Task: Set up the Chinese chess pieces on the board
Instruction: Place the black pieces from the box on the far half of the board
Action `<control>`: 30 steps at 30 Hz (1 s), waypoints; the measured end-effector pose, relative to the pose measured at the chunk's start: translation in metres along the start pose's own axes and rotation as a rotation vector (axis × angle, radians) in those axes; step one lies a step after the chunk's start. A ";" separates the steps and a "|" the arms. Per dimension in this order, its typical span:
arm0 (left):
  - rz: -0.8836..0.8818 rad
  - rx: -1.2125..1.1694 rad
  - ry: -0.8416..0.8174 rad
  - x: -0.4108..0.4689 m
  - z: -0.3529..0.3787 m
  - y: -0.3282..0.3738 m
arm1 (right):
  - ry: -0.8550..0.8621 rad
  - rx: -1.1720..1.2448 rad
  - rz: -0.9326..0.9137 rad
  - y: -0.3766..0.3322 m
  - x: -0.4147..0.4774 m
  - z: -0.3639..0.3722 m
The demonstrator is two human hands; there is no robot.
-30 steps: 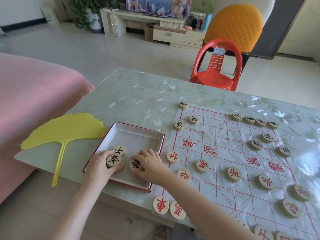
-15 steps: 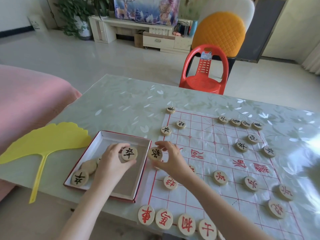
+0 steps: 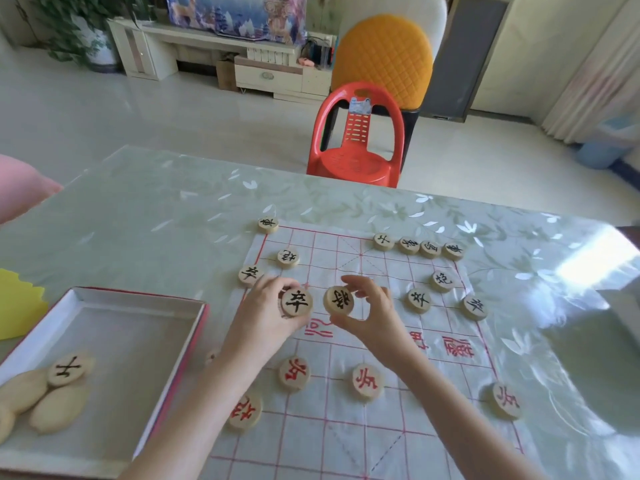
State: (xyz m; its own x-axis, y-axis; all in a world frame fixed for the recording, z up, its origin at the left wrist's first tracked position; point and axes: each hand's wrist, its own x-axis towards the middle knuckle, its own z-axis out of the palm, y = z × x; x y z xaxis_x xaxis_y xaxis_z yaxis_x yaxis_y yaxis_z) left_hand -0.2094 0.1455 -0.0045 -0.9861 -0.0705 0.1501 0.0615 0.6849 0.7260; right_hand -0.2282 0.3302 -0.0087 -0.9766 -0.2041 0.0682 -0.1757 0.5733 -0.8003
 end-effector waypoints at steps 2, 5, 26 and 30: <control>0.019 0.018 -0.029 0.012 0.021 0.011 | 0.038 -0.017 0.015 0.015 0.007 -0.016; 0.051 0.046 -0.082 0.030 0.055 0.024 | 0.109 -0.032 0.053 0.041 0.019 -0.041; 0.132 0.156 -0.057 0.066 0.106 0.027 | 0.141 -0.246 0.048 0.070 0.146 -0.050; 0.166 0.149 -0.030 0.074 0.087 0.023 | 0.114 -0.381 0.082 0.071 0.178 -0.036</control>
State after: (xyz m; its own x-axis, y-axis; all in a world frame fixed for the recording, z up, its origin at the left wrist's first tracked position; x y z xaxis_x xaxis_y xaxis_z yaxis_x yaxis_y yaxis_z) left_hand -0.2943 0.2195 -0.0348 -0.9687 0.0720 0.2377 0.2021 0.7849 0.5858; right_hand -0.4192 0.3631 -0.0314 -0.9930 -0.0686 0.0960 -0.1093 0.8413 -0.5295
